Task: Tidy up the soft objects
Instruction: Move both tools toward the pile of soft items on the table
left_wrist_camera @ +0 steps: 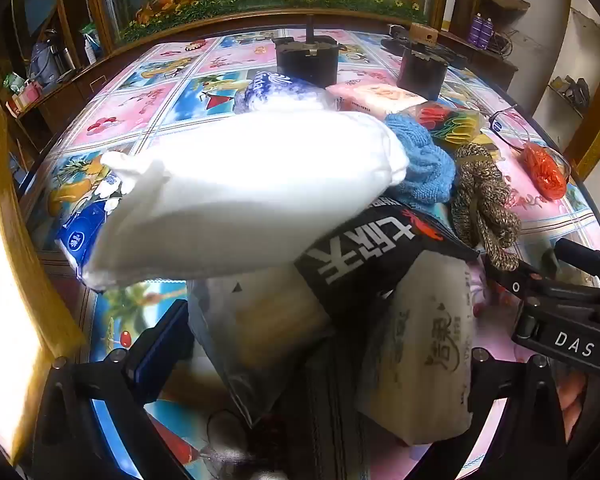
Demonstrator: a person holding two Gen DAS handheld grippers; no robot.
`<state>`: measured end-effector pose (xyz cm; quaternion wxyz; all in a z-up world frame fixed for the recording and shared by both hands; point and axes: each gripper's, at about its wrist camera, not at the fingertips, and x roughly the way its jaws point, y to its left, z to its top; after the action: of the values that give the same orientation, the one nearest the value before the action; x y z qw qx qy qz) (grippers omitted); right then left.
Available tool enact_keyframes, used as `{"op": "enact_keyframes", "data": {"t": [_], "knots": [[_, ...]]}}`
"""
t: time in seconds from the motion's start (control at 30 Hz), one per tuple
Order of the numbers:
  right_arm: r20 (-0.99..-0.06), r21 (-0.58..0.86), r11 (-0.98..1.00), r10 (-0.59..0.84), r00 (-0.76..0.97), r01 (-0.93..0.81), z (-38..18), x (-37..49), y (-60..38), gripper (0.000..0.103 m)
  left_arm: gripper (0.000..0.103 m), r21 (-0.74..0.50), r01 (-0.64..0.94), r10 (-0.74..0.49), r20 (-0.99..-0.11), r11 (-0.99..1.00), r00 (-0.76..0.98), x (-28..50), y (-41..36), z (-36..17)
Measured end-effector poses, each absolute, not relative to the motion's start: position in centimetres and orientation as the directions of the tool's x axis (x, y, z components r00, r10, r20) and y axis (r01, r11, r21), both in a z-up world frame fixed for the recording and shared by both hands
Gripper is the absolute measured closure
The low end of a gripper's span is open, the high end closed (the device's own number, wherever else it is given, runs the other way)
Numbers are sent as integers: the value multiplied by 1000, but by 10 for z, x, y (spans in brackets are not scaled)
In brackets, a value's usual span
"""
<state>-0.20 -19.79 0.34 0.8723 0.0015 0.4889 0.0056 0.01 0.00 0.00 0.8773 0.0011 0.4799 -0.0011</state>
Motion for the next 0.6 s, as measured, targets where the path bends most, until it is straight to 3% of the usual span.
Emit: {"op": "enact_keyframes", "data": {"t": [0.37, 0.6], "knots": [[-849, -1, 1000, -1, 528, 0, 2, -4, -197, 1, 0, -1, 3, -2, -841, 1000, 542, 0, 0, 0], [-857, 42, 988, 111, 503, -147, 10, -19, -210, 1, 0, -1, 3, -2, -840, 1000, 542, 0, 0, 0]]}}
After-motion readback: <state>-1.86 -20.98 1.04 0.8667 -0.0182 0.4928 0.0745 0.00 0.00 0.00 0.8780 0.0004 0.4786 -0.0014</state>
